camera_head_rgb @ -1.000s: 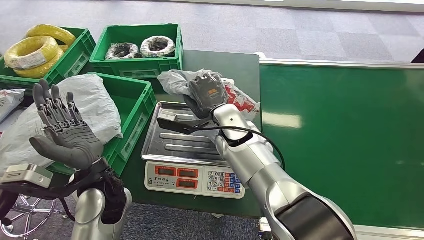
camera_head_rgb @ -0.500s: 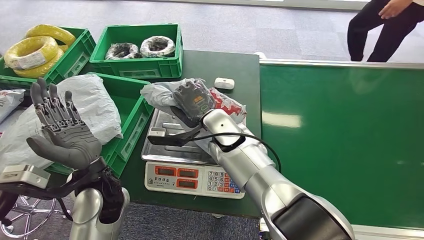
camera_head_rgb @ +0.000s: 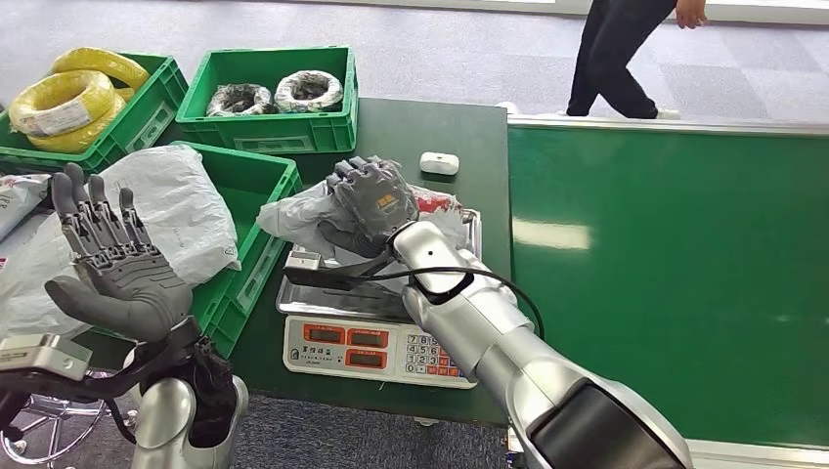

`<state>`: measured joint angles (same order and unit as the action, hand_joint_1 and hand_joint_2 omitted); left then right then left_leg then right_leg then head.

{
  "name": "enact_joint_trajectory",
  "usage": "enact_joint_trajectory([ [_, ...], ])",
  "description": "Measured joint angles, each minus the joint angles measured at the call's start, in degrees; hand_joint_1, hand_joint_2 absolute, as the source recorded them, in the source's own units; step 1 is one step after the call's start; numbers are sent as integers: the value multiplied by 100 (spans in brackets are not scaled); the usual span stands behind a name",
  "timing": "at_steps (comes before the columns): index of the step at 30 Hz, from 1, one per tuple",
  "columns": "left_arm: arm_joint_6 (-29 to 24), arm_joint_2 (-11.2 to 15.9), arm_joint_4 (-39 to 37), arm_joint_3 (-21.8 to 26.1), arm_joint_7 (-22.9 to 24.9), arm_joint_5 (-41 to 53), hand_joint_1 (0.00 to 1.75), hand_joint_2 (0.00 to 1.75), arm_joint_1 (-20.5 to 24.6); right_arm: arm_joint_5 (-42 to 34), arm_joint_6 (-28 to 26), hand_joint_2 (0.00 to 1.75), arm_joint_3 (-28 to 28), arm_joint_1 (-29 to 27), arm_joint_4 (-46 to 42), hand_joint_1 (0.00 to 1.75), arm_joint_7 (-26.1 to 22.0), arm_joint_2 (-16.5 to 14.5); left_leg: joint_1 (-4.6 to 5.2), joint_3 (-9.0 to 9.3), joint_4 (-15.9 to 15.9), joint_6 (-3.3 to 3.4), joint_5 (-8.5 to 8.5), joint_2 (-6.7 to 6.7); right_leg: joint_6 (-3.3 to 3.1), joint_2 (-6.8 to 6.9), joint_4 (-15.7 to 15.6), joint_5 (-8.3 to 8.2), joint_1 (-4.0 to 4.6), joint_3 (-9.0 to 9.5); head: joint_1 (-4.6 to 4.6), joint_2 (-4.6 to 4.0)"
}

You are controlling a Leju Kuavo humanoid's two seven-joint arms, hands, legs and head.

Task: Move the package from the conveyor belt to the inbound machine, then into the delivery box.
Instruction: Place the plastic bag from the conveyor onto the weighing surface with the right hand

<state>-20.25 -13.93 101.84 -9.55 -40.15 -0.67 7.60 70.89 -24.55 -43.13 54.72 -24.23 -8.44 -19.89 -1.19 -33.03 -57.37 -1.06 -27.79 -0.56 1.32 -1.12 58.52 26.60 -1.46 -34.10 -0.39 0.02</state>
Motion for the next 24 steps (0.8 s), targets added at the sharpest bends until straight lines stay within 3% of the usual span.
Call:
enact_joint_trajectory([
  [7,-168,37,125,0,0,50,0,0,-124,110,-650,0,49,151,-2,0,238,10,0,1,0,0,0,1,0,0,0,0,0,0,-1,0],
  [14,-289,72,280,0,0,79,0,0,-241,-9,-1279,0,470,295,-533,0,219,126,0,4,-1,0,0,1,0,0,-1,0,0,1,-1,0],
  [17,-356,85,334,1,0,104,0,0,-295,-194,-1433,0,895,-2,-1414,0,-377,193,0,4,-1,0,0,-3,0,2,-1,0,0,1,-1,0],
  [21,-521,100,354,1,0,130,0,0,-370,-1137,-1520,0,2136,-671,-3198,0,-1893,107,0,0,-1,0,-1,-14,2,17,-3,3,0,3,-1,0],
  [24,-745,117,343,2,0,188,0,0,-396,-1903,-1519,0,2853,-1129,-4290,0,-2291,60,1,1,0,0,-3,-14,3,23,-8,4,-1,7,0,0],
])
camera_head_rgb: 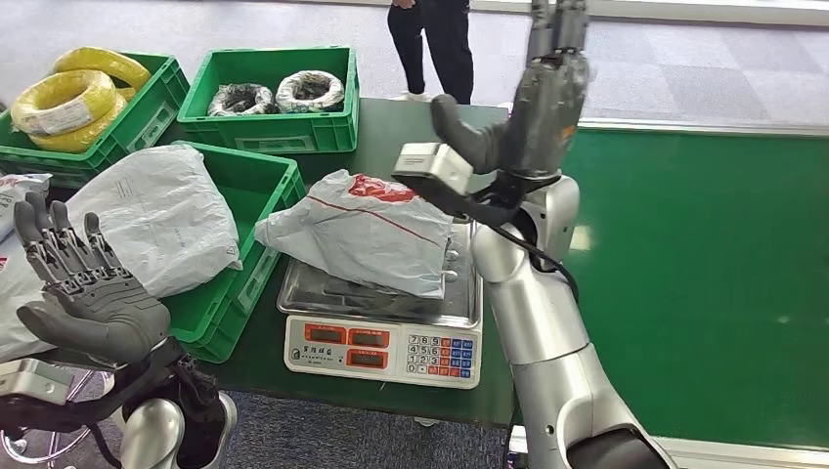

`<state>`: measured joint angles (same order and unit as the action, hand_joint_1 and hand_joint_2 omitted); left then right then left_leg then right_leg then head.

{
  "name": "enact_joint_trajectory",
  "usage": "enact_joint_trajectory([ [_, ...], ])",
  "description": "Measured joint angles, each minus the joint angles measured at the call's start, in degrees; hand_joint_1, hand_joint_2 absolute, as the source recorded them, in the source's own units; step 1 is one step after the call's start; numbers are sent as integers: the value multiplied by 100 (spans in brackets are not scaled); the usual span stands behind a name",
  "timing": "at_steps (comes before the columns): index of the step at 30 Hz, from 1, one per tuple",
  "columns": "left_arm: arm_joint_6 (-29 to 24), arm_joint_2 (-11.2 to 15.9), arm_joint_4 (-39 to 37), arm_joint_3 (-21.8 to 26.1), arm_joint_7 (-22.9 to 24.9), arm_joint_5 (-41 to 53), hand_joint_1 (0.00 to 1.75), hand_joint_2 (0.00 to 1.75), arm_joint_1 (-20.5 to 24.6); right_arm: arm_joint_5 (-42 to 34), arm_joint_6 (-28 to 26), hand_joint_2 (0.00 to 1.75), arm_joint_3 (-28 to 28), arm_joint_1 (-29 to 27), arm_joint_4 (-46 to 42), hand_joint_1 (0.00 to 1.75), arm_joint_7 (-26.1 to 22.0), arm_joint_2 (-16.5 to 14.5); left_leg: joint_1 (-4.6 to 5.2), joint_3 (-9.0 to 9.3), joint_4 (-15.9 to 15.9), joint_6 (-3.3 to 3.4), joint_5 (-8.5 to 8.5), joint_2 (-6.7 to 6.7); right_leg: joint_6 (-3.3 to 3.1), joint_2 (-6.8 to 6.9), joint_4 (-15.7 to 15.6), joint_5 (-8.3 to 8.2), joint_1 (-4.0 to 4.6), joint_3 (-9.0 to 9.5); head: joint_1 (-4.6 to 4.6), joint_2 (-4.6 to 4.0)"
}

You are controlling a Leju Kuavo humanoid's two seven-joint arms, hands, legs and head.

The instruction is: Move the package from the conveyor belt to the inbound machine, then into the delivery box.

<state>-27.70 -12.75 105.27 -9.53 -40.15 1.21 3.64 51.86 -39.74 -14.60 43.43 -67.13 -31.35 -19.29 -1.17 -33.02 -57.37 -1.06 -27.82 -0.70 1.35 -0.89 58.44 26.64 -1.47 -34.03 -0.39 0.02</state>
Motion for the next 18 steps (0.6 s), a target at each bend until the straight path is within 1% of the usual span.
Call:
enact_joint_trajectory([
  [3,-423,41,-61,-27,0,175,0,0,-5,-766,2,0,425,-479,-844,0,-199,-41,0,4,0,0,-1,2,0,0,-1,0,0,3,0,0],
  [7,-864,149,-240,-147,10,595,0,175,72,-1658,7,0,702,-990,-1470,0,-492,-60,0,11,0,0,0,2,-1,0,-1,-1,0,5,-2,0],
  [9,-979,220,-493,-233,176,1198,0,175,236,-2223,8,0,744,-1279,-1636,0,-670,-61,0,12,0,-1,0,0,-1,1,-1,0,0,7,-2,0],
  [10,-953,248,-659,-270,367,1654,0,175,361,-2454,9,0,747,-1423,-1693,0,-729,-62,0,12,0,0,1,-1,-1,2,-1,-1,1,8,-1,0],
  [12,-734,286,-1109,-358,986,2923,0,175,746,-2897,16,0,696,-1717,-1774,0,-805,-65,0,12,0,1,3,-3,-1,4,-1,-1,0,12,-1,0],
  [14,-337,295,-1759,-479,1693,4380,0,175,1338,-3377,118,0,494,-1953,-1782,0,-810,-55,1,11,0,5,8,-6,0,6,0,-4,-1,14,1,0],
  [16,44,268,-2600,-643,2214,5563,0,175,2019,-3856,453,87,166,-2095,-1728,0,-710,-26,3,13,0,6,12,-2,0,5,0,-11,-3,15,2,0],
  [18,227,217,-3579,-874,2507,6325,0,175,2630,-4171,907,175,-183,-2192,-1574,0,-600,9,4,15,0,5,13,7,-1,1,0,-17,-4,15,2,0],
])
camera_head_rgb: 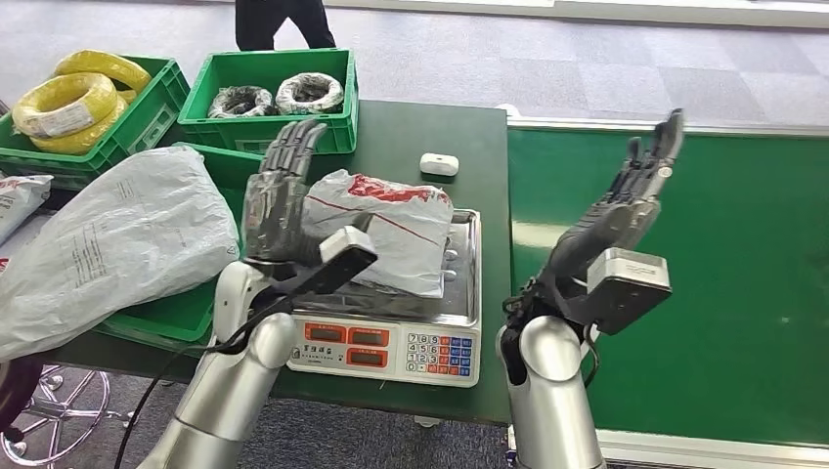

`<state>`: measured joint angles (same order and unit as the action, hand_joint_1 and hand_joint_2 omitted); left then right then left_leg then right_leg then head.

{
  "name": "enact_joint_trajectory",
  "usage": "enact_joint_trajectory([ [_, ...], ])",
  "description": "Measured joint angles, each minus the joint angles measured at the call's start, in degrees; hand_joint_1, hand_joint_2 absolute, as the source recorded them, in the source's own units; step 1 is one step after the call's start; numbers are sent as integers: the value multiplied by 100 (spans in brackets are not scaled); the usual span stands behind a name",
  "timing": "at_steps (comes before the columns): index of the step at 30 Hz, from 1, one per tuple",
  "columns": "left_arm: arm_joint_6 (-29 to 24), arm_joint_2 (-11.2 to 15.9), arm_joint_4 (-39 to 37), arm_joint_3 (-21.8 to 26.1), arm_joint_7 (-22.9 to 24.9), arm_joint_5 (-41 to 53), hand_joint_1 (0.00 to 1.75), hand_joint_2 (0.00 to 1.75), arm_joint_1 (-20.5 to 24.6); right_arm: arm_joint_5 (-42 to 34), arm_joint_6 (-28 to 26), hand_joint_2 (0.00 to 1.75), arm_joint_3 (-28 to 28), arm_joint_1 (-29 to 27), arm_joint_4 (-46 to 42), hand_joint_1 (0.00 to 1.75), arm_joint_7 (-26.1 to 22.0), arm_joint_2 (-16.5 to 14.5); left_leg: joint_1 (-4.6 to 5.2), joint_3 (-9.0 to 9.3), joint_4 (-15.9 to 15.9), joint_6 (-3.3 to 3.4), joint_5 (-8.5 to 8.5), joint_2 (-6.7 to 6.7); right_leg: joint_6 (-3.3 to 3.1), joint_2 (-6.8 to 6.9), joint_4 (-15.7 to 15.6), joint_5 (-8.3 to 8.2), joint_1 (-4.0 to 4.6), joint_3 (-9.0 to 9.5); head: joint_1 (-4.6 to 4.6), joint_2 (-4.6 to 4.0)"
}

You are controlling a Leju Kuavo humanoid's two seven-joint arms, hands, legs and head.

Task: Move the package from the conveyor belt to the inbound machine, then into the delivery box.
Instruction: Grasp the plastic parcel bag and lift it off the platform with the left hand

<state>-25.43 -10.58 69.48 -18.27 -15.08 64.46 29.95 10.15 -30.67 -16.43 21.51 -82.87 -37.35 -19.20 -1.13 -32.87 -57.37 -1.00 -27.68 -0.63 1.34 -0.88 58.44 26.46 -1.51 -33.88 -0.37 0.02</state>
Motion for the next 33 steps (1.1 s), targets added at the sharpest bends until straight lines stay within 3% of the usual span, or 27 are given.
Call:
enact_joint_trajectory([
  [4,-14,-73,-1875,-500,294,863,0,175,810,-309,478,175,-544,-135,561,0,-60,53,-1,-2,0,0,1,2,0,-3,2,-2,1,-6,-1,0],
  [9,-73,-90,-3189,-835,376,1089,0,175,1172,-423,596,175,-825,-284,997,0,-174,84,-2,-16,1,-1,0,1,0,-3,3,2,3,-19,-2,0],
  [17,3,-57,-4139,-1261,566,1436,0,175,1363,-477,709,175,-1091,-359,1338,0,-134,116,-2,-12,2,-1,-1,-1,0,-2,1,3,2,-9,-1,0],
  [25,69,-57,-4475,-1485,661,1606,0,175,1521,-492,709,175,-1207,-346,1478,0,-125,126,-2,18,4,-2,0,-2,-1,-1,1,3,2,23,-1,0],
  [26,123,-55,-4505,-1529,697,1682,10,175,1532,-501,708,175,-1230,-341,1491,0,-125,129,-2,24,5,-2,0,-3,-1,-1,1,3,2,31,-2,0],
  [29,280,-46,-4607,-1688,794,1867,132,175,1562,-554,694,175,-1315,-320,1536,0,-139,136,-2,47,7,-2,-3,-3,0,0,0,8,2,59,-1,0],
  [30,315,-40,-4645,-1743,816,1887,164,175,1567,-576,683,175,-1346,-312,1552,0,-152,137,-2,54,8,-2,-5,-4,1,0,-1,11,2,70,0,0],
  [33,392,-19,-4748,-1869,843,1853,167,175,1558,-650,648,175,-1430,-288,1605,0,-192,140,-2,70,9,-2,-8,-4,0,1,-2,14,2,90,0,0],
])
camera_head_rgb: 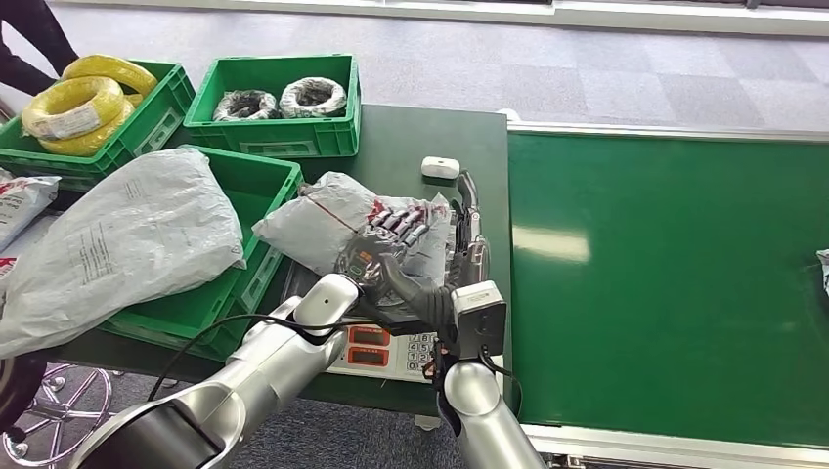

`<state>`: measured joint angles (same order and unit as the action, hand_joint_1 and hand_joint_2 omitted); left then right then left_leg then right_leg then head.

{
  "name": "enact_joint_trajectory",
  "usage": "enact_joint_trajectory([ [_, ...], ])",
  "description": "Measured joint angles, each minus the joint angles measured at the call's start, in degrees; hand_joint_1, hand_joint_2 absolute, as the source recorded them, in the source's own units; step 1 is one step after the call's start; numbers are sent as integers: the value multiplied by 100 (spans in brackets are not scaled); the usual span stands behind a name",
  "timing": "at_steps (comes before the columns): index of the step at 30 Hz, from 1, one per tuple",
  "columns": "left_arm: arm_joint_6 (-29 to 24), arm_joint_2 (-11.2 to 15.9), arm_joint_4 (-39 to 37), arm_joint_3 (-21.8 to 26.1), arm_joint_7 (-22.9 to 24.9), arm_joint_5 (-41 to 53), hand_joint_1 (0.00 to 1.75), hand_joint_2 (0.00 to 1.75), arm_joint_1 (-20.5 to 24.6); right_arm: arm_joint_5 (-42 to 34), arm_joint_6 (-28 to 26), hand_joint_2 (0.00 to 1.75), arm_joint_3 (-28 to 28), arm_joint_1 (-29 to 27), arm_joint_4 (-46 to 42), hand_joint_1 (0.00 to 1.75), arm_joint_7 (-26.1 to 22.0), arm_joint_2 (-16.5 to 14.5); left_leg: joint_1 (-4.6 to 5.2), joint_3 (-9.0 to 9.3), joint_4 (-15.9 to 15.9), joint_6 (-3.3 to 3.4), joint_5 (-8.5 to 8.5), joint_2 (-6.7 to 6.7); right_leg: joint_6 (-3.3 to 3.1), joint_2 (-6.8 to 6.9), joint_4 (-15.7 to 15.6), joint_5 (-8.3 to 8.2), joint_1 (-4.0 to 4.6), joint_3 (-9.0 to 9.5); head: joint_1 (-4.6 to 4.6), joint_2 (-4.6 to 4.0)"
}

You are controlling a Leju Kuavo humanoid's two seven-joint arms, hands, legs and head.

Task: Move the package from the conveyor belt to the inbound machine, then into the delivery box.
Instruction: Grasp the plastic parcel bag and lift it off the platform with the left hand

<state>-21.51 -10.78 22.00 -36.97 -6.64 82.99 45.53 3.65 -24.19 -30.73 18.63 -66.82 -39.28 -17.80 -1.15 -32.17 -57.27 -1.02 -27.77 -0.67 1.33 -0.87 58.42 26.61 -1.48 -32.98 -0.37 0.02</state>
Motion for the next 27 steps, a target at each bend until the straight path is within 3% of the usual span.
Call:
enact_joint_trajectory([
  [20,85,55,-115,-111,-84,-71,164,175,40,-58,8,175,-123,38,286,0,-45,16,0,19,0,-2,7,0,-1,-1,1,-6,1,8,0,0],
  [27,-264,132,-117,-94,-212,-274,167,175,-22,-50,49,175,-190,-21,296,0,-46,41,-1,19,0,-2,7,1,-1,-2,1,-6,1,5,0,0],
])
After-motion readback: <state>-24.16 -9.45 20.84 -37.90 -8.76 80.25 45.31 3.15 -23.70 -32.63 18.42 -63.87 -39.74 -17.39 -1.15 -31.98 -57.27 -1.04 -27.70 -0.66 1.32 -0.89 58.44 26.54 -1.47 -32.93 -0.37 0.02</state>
